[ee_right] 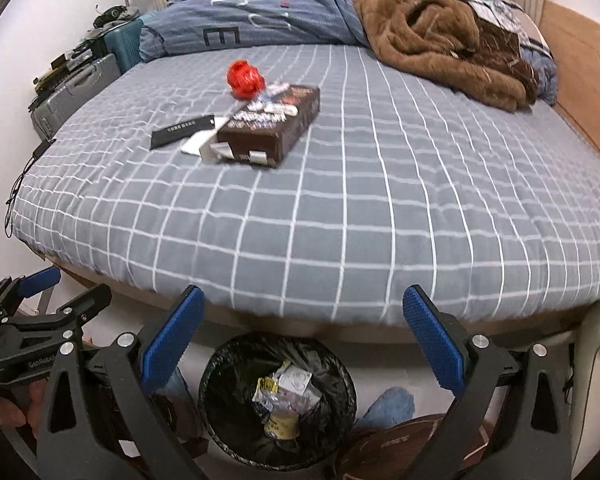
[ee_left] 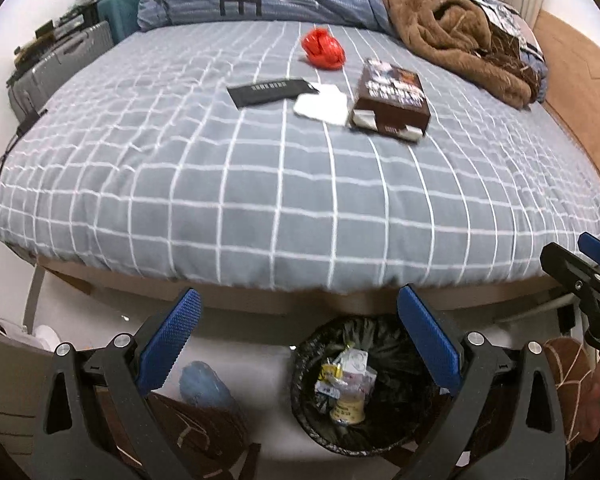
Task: Collect trash
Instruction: 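Raise both open tools back toward the remaining items on the bed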
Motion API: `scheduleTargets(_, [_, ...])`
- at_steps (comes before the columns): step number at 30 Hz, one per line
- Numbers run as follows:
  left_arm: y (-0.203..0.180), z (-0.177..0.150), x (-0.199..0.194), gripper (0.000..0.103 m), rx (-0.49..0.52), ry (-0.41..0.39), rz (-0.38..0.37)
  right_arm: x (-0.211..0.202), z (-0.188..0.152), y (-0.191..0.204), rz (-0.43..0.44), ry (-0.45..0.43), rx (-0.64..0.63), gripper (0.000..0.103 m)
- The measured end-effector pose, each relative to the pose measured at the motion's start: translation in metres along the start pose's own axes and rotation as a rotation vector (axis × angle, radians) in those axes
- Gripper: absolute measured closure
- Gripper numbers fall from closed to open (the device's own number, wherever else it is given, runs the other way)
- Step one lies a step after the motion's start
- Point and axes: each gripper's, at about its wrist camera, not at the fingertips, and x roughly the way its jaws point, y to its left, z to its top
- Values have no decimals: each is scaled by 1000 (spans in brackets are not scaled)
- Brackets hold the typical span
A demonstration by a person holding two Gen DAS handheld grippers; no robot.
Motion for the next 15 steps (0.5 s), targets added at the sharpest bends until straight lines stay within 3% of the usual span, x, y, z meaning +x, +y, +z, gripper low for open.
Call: scheduleTargets(15, [26, 52, -5, 6, -3, -48, 14, 4, 56, 18, 8, -47, -27, 8])
